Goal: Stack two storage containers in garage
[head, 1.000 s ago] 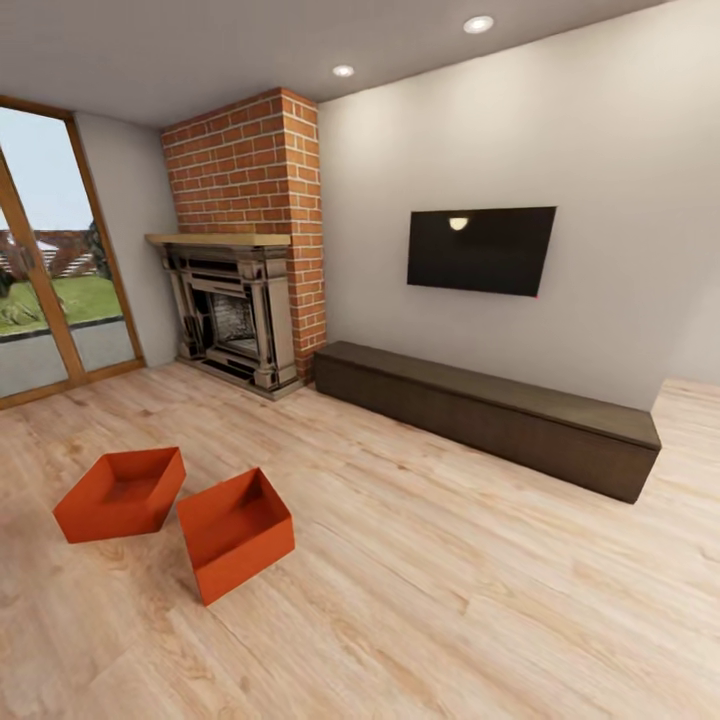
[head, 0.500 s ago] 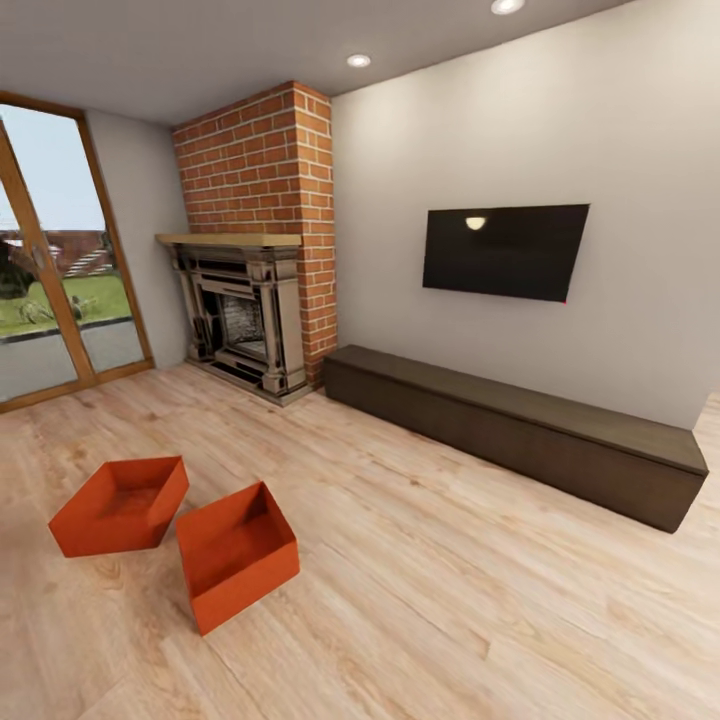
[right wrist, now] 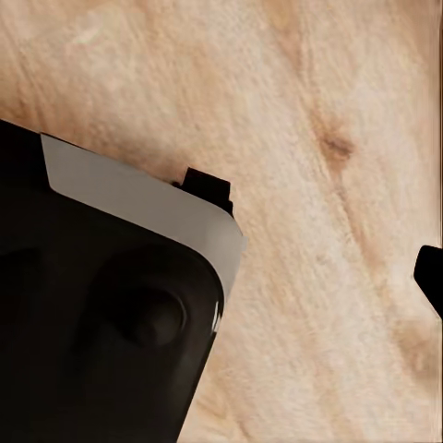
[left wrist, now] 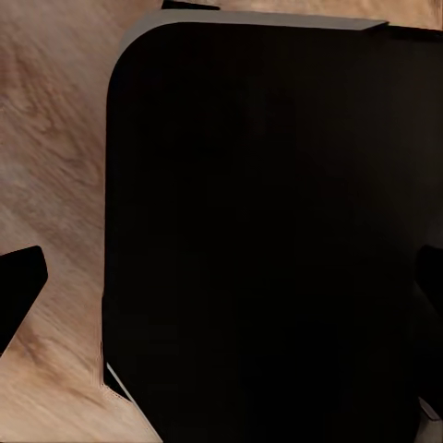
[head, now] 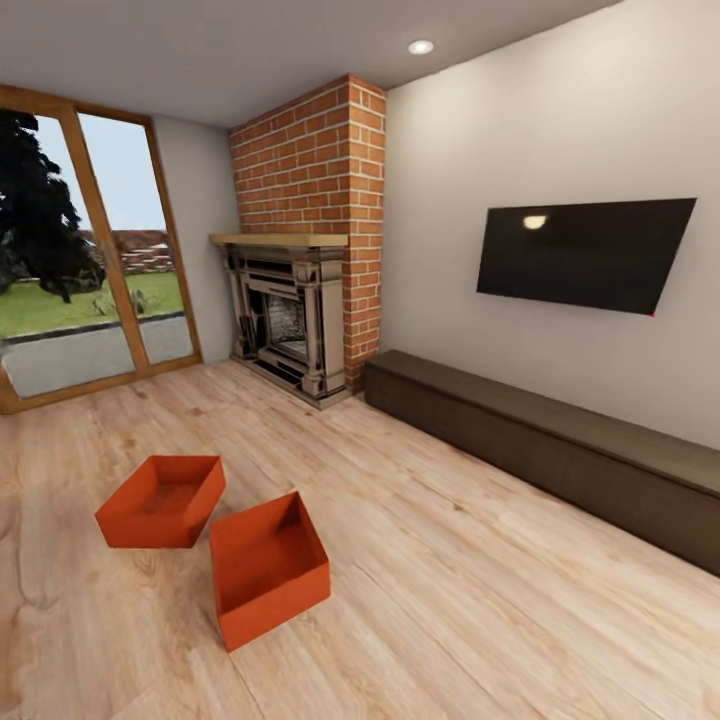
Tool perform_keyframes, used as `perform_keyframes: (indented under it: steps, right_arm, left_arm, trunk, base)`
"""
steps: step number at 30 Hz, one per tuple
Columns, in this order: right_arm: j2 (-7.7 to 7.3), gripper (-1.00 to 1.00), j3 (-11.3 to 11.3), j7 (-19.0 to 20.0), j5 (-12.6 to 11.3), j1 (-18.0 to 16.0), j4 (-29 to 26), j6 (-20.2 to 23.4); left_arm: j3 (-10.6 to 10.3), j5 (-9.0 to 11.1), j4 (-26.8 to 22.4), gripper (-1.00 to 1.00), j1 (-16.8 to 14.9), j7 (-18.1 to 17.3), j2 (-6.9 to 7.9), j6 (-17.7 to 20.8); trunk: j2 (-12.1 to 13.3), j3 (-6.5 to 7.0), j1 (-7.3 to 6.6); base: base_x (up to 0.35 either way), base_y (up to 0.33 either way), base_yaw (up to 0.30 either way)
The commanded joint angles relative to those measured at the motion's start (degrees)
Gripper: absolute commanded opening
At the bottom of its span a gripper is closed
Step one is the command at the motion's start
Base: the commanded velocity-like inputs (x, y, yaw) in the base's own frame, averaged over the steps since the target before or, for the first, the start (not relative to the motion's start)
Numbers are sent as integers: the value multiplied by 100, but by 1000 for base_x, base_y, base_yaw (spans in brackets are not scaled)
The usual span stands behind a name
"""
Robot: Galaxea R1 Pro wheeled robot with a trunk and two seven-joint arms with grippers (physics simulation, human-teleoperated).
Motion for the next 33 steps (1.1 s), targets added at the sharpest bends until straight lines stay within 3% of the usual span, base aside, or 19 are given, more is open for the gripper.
perform_keyframes:
  steps: [1,24,33]
  right_arm:
    - [0,100,38,26,-56,-7,18,-38]
    - [0,100,26,28,-69,-7,18,-39]
    - [-7,100,34,26,-51,-7,18,-48]
  left_arm:
    - [0,59,-2,100,-2,6,-2,-2]
    - [0,60,-2,100,-1,6,6,-8]
    - [0,59,-4,100,-2,4,6,-19]
  trunk:
    - [-2,-6,3]
    - [-2,-6,3]
    - [-2,-6,3]
  base:
    - [333,0,278]
    - [317,-79,276]
    - [115,-70,52]
